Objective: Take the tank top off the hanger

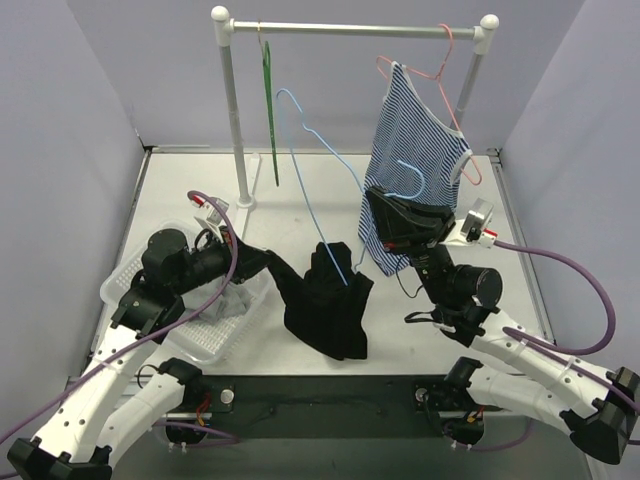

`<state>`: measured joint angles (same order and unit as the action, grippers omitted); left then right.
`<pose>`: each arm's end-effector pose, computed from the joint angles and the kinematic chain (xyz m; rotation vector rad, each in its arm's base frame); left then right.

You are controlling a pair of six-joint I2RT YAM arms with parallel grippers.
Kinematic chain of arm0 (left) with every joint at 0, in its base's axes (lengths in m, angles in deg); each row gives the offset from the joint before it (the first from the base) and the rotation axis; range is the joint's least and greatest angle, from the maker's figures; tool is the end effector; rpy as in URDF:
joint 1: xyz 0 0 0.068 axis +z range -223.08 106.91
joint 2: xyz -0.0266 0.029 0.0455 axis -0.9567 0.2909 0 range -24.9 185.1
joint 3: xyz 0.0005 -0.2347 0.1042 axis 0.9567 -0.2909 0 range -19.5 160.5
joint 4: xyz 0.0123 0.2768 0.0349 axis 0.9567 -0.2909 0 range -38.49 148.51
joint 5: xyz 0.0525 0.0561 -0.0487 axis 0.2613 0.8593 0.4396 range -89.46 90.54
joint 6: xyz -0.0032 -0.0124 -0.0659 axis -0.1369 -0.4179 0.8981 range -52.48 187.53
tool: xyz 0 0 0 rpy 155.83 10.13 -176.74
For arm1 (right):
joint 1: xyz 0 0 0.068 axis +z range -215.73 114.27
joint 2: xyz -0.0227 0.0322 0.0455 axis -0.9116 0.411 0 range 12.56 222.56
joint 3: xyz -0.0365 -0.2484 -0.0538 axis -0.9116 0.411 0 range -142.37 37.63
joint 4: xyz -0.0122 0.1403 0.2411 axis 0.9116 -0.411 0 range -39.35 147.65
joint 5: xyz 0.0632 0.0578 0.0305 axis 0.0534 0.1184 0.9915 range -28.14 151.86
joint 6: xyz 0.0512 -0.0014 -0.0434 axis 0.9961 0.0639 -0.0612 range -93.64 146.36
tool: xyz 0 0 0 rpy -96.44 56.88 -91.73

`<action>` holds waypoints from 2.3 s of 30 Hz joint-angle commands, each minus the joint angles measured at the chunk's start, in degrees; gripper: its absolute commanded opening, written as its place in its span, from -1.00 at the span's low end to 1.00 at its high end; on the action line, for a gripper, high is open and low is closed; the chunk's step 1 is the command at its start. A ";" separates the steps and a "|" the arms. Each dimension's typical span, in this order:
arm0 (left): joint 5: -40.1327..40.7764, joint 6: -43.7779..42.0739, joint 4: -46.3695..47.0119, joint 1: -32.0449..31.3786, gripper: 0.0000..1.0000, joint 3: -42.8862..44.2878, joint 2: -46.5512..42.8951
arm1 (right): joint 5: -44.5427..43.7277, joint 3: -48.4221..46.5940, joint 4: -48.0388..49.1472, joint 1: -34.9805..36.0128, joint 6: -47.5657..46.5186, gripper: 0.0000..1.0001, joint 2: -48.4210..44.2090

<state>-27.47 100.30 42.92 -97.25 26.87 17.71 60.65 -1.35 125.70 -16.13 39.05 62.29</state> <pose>0.1869 -0.1115 0.3334 0.2365 1.8869 -1.1302 0.1302 0.1512 0.4193 -0.1692 0.5748 1.0502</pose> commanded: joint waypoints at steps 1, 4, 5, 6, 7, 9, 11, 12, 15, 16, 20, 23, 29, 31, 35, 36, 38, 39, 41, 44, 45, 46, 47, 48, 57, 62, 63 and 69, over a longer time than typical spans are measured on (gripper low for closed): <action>-2.57 0.18 5.04 0.43 -1.00 0.21 -0.16 | -2.57 1.63 27.29 0.23 -1.61 -1.00 2.47; -3.63 0.71 6.19 0.43 -1.00 0.04 0.28 | -0.73 0.58 27.40 0.32 -2.49 -1.00 3.61; -3.54 0.71 6.19 0.43 -1.00 0.04 0.28 | -0.46 0.40 27.31 0.32 -2.41 -1.00 3.96; -3.63 0.71 6.10 0.43 -1.00 -0.05 0.28 | -0.28 -0.21 27.40 0.32 -2.49 -1.00 4.66; -3.63 0.62 6.19 0.43 -1.00 -0.14 0.28 | -0.19 -0.57 27.40 0.23 -2.58 -1.00 5.10; -3.98 0.62 6.28 0.43 -1.00 -0.49 0.19 | -0.81 -1.88 27.49 0.32 -3.02 -1.00 6.42; -4.07 0.71 6.28 0.43 -1.00 -0.58 0.11 | -1.07 -2.59 27.49 0.23 -3.89 -1.00 7.12; -4.24 0.62 6.10 0.43 -1.00 -0.67 0.02 | -1.33 -3.37 27.40 0.23 -4.07 -1.00 7.30; -4.07 0.27 5.67 0.43 -1.00 -1.19 -0.16 | -1.34 -5.39 27.05 0.14 -5.48 -1.00 7.92; -3.98 0.27 5.66 0.43 -1.00 -1.54 -0.33 | -1.51 -7.06 26.61 0.23 -5.83 -1.00 8.09; -4.60 1.59 7.42 0.43 -1.00 -4.79 -1.21 | -3.35 -10.50 26.43 0.23 -8.29 -1.00 9.06; -4.60 1.77 7.86 0.43 -1.00 -6.38 -1.83 | -3.62 -12.69 26.17 0.23 -10.05 -1.00 9.68; -5.04 0.89 7.51 0.43 -1.00 -6.64 -2.36 | -3.27 -14.98 22.48 0.14 -14.97 -1.00 9.42; -5.21 0.97 7.68 0.43 -1.00 -6.99 -2.36 | -3.18 -15.42 21.86 0.23 -16.20 -1.00 9.24; -5.91 2.12 9.87 0.43 -1.00 -8.22 -2.18 | -3.18 -17.44 21.24 0.23 -18.66 -1.00 9.94; -6.18 2.29 10.32 0.43 -1.00 -8.75 -2.01 | -3.09 -18.58 21.85 0.14 -18.66 -1.00 10.29; -6.35 2.91 11.02 0.35 -1.00 -9.10 -1.92 | -3.70 -19.90 22.21 0.23 -18.40 -1.00 11.26; -6.44 3.00 11.11 0.43 -1.00 -9.19 -1.66 | -4.06 -21.12 22.47 0.23 -18.23 -1.00 11.78; -6.53 2.91 11.03 0.34 -1.00 -8.93 -1.48 | -5.20 -22.19 23.00 0.32 -17.87 -1.00 12.75; -6.80 2.91 10.50 0.34 -1.00 -8.66 -1.65 | -7.65 -23.68 23.88 0.32 -18.49 -1.00 13.72; -6.62 2.82 10.41 0.34 -1.00 -8.75 -2.00 | -8.19 -23.86 24.14 0.32 -19.27 -1.00 13.81; -6.53 2.82 10.41 0.34 -1.00 -8.93 -2.27 | -8.89 -24.03 24.41 0.32 -19.63 -1.00 13.98; -6.44 2.82 10.41 0.34 -1.00 -9.02 -2.44 | -9.33 -24.21 25.02 0.32 -20.33 -1.00 14.07; -6.44 2.82 10.41 0.34 -1.00 -9.10 -2.53 | -9.94 -24.39 25.11 0.32 -21.29 -1.00 14.25; -6.44 2.21 10.50 0.34 -1.00 -7.44 -1.48 | -11.79 -17.45 5.28 0.67 -20.16 -1.00 4.17; -4.78 -1.13 6.20 -0.97 -1.00 -4.28 1.24 | -13.72 -12.18 -15.20 0.93 -15.77 -1.00 -4.19; -3.64 -3.40 3.32 -1.67 -1.00 -3.49 1.68 | -14.34 -11.82 -18.01 0.93 -14.81 -1.00 -6.73; 10.31 -8.86 -3.64 -11.42 -1.00 0.47 4.67 | -15.40 -19.98 -55.19 1.02 -8.48 -1.00 -14.39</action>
<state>-26.82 96.56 43.77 -104.53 23.11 21.51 46.55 -15.47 93.42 -15.63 25.08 51.80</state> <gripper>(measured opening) 0.027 0.078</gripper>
